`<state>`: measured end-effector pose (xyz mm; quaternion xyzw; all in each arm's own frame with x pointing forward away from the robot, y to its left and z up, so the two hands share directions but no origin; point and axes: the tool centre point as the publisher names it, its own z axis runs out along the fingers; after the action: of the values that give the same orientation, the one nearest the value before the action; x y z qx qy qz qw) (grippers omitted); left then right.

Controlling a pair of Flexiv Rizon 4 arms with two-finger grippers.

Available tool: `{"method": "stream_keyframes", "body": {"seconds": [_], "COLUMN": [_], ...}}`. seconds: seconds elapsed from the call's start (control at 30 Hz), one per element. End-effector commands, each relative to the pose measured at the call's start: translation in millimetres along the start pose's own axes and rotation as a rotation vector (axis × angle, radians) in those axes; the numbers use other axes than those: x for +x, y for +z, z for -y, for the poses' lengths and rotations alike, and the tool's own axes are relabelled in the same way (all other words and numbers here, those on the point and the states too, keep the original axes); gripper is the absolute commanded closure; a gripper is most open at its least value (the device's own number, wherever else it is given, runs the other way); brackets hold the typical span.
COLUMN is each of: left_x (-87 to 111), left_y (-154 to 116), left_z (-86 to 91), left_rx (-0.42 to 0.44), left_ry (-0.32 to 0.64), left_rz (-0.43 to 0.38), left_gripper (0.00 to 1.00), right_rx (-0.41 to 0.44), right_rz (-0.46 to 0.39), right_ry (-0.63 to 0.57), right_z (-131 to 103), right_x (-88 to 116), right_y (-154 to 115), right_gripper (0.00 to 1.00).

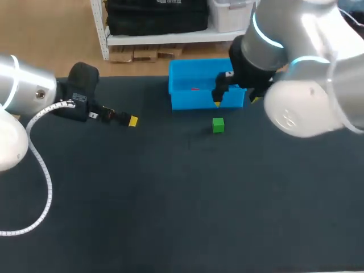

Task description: Use the left arm to pick the red cube and place it into the blue plastic box first, then use the right arm to grasp the green cube and put it into the same blue plastic box after the first action is fully finished.

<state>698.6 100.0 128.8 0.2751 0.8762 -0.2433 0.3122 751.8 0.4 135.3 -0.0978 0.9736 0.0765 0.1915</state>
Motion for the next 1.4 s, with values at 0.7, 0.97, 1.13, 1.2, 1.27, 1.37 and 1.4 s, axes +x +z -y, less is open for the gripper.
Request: {"method": "stream_keyframes", "body": {"seconds": [0.7, 0.97, 1.13, 1.2, 1.27, 1.37, 1.4], "left_x": [1.5, 1.5, 1.5, 1.5, 1.5, 1.5, 1.5], "left_y": [-0.2, -0.2, -0.2, -0.2, -0.2, -0.2, -0.2], "left_z": [-1.2, -1.2, -1.2, -1.2, -1.2, -1.2, -1.2], "left_rx": [0.006, 0.006, 0.006, 0.006, 0.006, 0.006, 0.006], "left_ry": [0.002, 0.002, 0.002, 0.002, 0.002, 0.002, 0.002], "left_rz": [0.008, 0.008, 0.008, 0.008, 0.008, 0.008, 0.008], "left_gripper": [0.0, 0.0, 0.0, 0.0, 0.0, 0.0, 0.0], "right_rx": [0.03, 0.055, 0.072, 0.073, 0.078, 0.081, 0.082], "right_rz": [-0.165, -0.184, -0.204, -0.213, -0.22, -0.231, -0.234], "right_ry": [0.076, 0.087, 0.101, 0.105, 0.107, 0.111, 0.114], "right_z": [-4.5, 4.9, 15.3, 17.2, 18.6, 21.1, 21.8], "right_x": [-22.5, -23.1, -24.1, -23.2, -21.9, -19.9, -19.3], "right_y": [41.9, 62.1, 78.7, 83.7, 89.0, 96.1, 98.1], "right_gripper": [0.0, 0.0, 0.0, 0.0, 0.0, 0.0, 0.0]}}
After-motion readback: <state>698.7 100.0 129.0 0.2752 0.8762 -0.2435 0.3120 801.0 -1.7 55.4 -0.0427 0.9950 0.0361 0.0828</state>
